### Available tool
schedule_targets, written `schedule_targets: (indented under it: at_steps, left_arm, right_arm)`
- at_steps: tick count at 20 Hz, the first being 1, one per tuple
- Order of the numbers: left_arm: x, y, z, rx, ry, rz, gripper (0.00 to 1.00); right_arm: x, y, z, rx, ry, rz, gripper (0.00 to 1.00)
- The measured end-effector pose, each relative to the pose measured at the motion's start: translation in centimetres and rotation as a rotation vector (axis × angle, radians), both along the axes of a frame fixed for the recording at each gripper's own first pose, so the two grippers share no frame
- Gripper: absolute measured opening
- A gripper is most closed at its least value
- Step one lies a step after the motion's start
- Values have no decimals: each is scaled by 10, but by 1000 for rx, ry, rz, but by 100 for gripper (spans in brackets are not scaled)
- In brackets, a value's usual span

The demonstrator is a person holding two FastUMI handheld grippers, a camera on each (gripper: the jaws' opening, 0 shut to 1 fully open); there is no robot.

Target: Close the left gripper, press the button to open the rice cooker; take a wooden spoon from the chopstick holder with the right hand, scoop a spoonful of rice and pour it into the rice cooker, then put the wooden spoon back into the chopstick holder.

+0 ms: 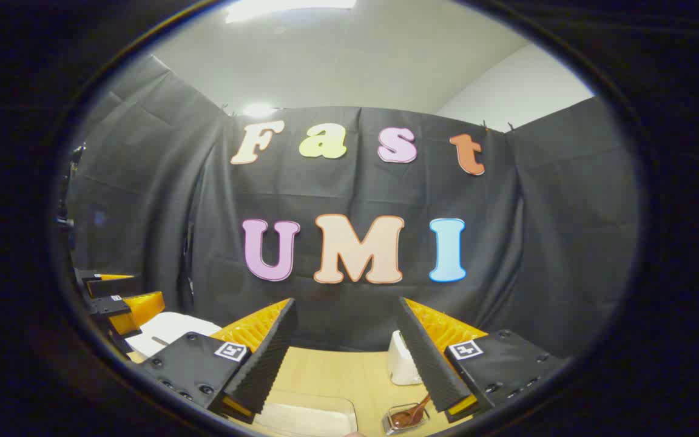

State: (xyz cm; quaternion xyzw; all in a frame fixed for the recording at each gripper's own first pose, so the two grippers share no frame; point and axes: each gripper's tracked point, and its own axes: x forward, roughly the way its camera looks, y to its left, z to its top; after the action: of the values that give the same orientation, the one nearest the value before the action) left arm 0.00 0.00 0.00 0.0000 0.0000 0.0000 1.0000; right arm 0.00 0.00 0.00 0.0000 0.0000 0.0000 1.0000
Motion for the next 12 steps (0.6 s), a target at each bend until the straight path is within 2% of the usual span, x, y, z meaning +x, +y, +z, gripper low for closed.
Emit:
schedule_targets:
  at_steps: [1, 4, 7, 8, 12]
  left_arm:
    - [0, 4, -2, -1, 0, 9, 92]
    - [-3, 2, 4, 34, -14, 12, 95]
    - [-9, 1, 7, 53, -22, 30, 92]
    - [-11, -2, 7, 52, -15, 29, 95]
    - [-19, -14, 8, 76, -22, 44, 93]
  right_arm:
    - [2, 1, -4, 3, 12, 5, 100]
    - [6, 6, -12, 30, 22, 31, 100]
    - [10, 3, -21, 71, 45, 44, 100]
    - [11, -2, -22, 76, 50, 42, 100]
    - [13, -24, -18, 73, 21, 43, 100]
